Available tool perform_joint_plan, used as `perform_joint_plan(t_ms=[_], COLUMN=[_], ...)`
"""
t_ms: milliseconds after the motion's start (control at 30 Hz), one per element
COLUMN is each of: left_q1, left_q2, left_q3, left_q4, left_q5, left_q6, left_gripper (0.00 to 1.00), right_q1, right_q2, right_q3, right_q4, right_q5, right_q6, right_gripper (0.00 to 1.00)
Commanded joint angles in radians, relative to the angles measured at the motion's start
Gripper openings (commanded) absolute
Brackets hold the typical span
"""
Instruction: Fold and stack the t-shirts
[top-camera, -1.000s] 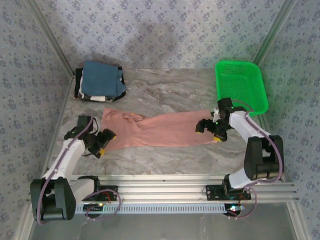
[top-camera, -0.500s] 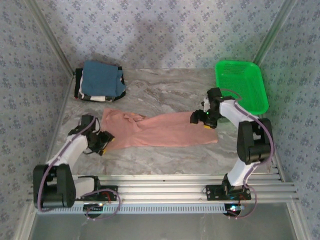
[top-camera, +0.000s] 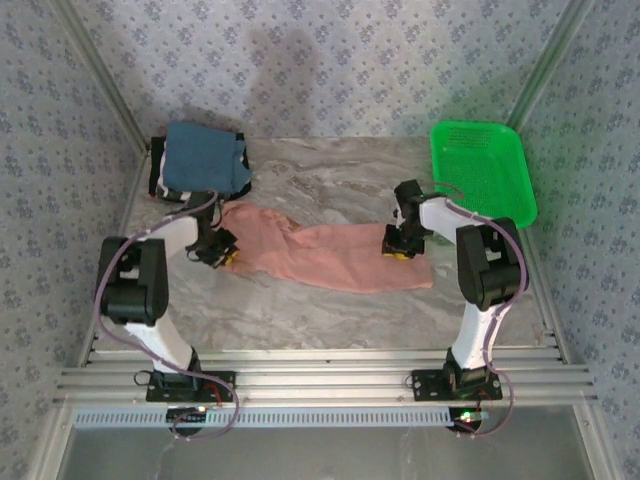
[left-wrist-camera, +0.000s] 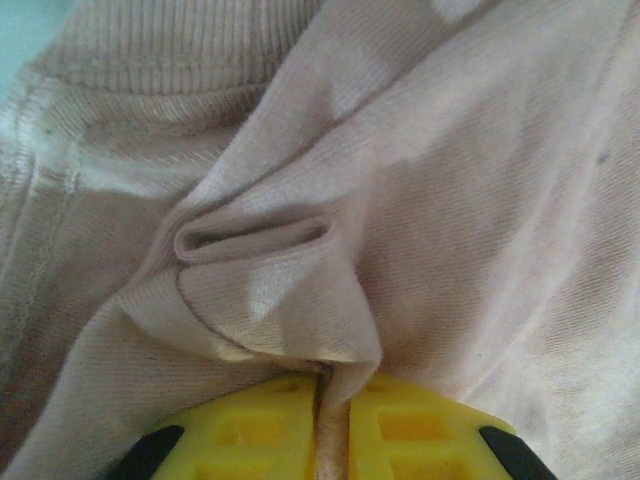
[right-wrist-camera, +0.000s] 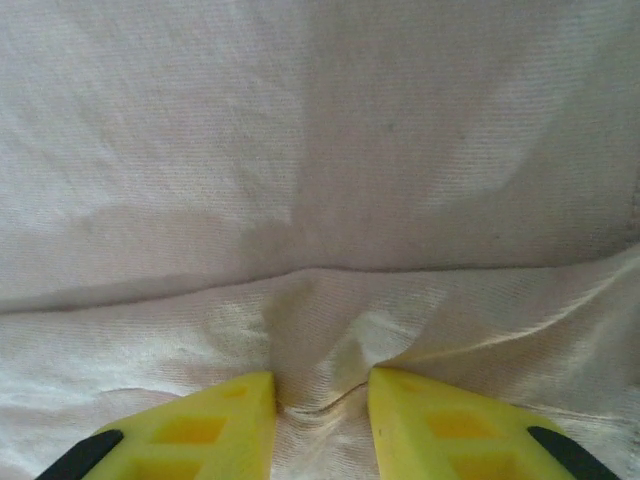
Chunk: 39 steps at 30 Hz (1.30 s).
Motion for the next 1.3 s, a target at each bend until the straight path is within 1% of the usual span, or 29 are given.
perform_joint_plan(t_ms=[0,67,133,233,367,467,533,600,633,733,867,900,1033,1067,1100,1167,1267], left_q1=[-0.036,-0.061,-0.08,-0.099,-0.12,-0.126,-0.121,-0.109,-0.101,-0.079,-0.065,-0.063,-0.051,-0.043,-0.032,-0.007,0.029], left_q2=[0.137,0.236,0.352,0.515,0.732,0.906,1.018,1.101,1.127,1.15,1.154,1.149,1.053,1.017,0.972,0.88,0.725], left_q3=[0.141,0.276,0.428,0.674,1.043,1.363,1.563,1.698,1.724,1.708,1.692,1.696,1.696,1.697,1.697,1.694,1.679], left_q4=[-0.045,-0.087,-0.119,-0.167,-0.26,-0.386,-0.441,-0.459,-0.448,-0.396,-0.332,-0.327,-0.312,-0.32,-0.333,-0.38,-0.522], left_q5=[-0.032,-0.032,-0.014,0.021,0.08,0.081,0.093,0.106,0.115,0.129,0.187,0.201,0.26,0.264,0.272,0.278,0.276], left_q6=[0.066,0.099,0.121,0.146,0.187,0.219,0.218,0.197,0.177,0.143,0.1,0.088,0.086,0.091,0.098,0.124,0.206], left_gripper=[0.14,0.14,0.14,0.14,0.14,0.14,0.14,0.14,0.14,0.14,0.14,0.16,0.51,0.58,0.63,0.68,0.69], right_q1=[0.042,0.076,0.113,0.209,0.349,0.451,0.528,0.598,0.633,0.722,0.795,0.808,0.819,0.819,0.817,0.808,0.784], right_q2=[-0.049,-0.094,-0.133,-0.158,-0.142,-0.116,-0.097,-0.076,-0.056,0.0,0.045,0.04,-0.035,-0.063,-0.099,-0.171,-0.291], right_q3=[-0.106,-0.162,-0.226,-0.278,-0.287,-0.281,-0.275,-0.262,-0.248,-0.193,-0.119,-0.107,-0.083,-0.075,-0.064,-0.028,0.001], right_q4=[-0.046,-0.026,0.013,0.061,0.17,0.278,0.355,0.44,0.478,0.554,0.575,0.567,0.501,0.474,0.43,0.334,0.16], right_q5=[0.034,0.022,-0.015,-0.044,-0.081,-0.108,-0.096,-0.077,-0.068,-0.039,-0.016,-0.009,-0.01,-0.008,0.0,0.007,0.017], right_q6=[0.081,0.127,0.196,0.317,0.489,0.656,0.783,0.901,0.955,1.095,1.204,1.216,1.213,1.197,1.17,1.094,0.939], right_gripper=[0.33,0.33,0.33,0.34,0.34,0.35,0.36,0.38,0.38,0.39,0.43,0.44,0.48,0.51,0.54,0.6,0.68])
